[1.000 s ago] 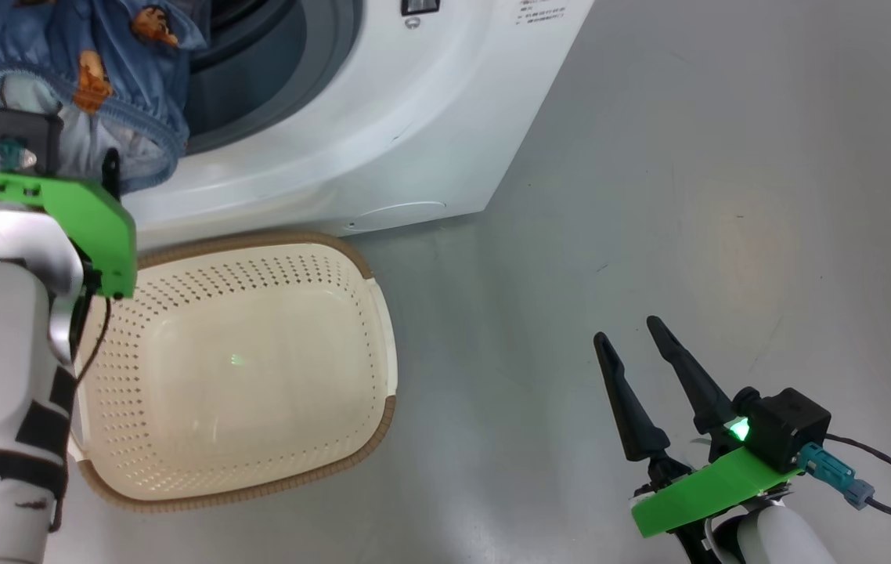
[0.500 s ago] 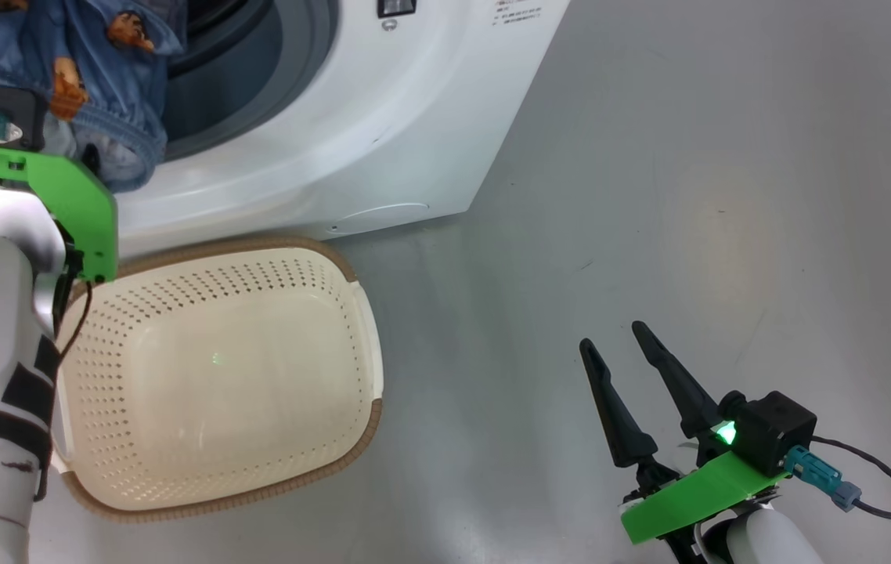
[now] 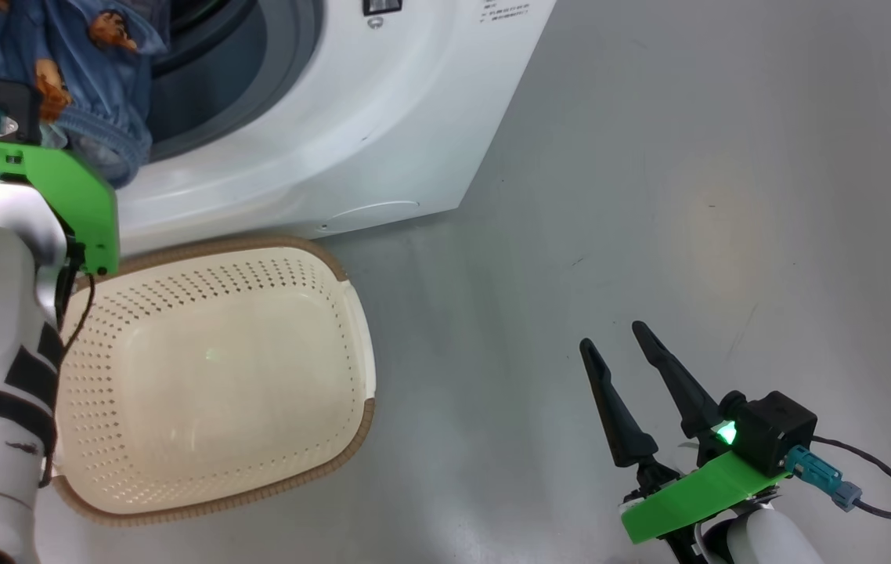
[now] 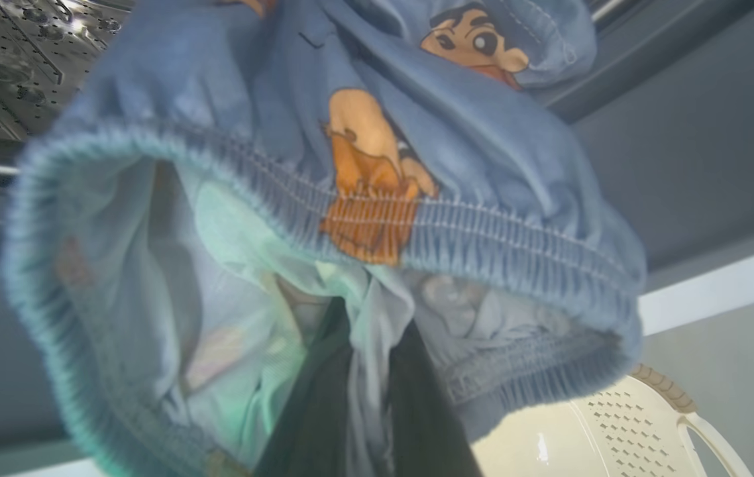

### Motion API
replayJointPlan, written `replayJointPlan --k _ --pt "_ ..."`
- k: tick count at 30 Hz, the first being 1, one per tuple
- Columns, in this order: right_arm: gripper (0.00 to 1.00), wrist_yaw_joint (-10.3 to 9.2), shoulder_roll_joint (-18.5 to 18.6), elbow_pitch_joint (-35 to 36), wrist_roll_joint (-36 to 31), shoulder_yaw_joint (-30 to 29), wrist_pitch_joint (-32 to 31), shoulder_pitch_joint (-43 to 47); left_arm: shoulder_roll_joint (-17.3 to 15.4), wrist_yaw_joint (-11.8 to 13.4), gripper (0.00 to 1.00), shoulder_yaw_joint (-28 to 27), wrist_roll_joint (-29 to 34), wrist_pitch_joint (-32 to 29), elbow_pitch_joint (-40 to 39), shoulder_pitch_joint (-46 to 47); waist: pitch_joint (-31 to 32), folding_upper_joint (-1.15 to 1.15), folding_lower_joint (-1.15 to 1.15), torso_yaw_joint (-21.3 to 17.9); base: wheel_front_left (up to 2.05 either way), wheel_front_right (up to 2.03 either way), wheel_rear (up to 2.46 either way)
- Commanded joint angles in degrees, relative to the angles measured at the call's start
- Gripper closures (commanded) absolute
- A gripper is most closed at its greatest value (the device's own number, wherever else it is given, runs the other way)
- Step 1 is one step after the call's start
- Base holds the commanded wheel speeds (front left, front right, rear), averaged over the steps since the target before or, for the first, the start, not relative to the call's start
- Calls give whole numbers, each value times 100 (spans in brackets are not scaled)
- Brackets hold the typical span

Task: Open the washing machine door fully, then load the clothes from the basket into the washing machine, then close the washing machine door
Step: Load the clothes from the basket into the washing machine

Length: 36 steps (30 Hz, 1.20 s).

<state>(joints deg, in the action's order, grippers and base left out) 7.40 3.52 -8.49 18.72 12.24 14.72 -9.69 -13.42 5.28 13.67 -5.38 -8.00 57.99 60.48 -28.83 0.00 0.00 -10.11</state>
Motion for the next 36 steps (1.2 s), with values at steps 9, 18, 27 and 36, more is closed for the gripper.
replayJointPlan --k 9,18,27,36 --pt "0 9 -37 80 59 125 28 19 34 -129 100 -217 -371 833 -104 333 -11 0 0 82 0 0 0" --pt "0 9 -48 68 88 228 28 -8 31 -83 100 -350 -557 1425 -8 569 -67 0 0 -28 0 0 0" --pt "0 9 -58 51 130 399 28 1 -172 44 100 -552 -727 2048 255 1004 -178 0 0 -346 0 0 0" --pt "0 9 -63 123 118 533 28 61 -512 -48 100 -631 -806 2211 526 1719 -570 0 0 -689 0 0 0"
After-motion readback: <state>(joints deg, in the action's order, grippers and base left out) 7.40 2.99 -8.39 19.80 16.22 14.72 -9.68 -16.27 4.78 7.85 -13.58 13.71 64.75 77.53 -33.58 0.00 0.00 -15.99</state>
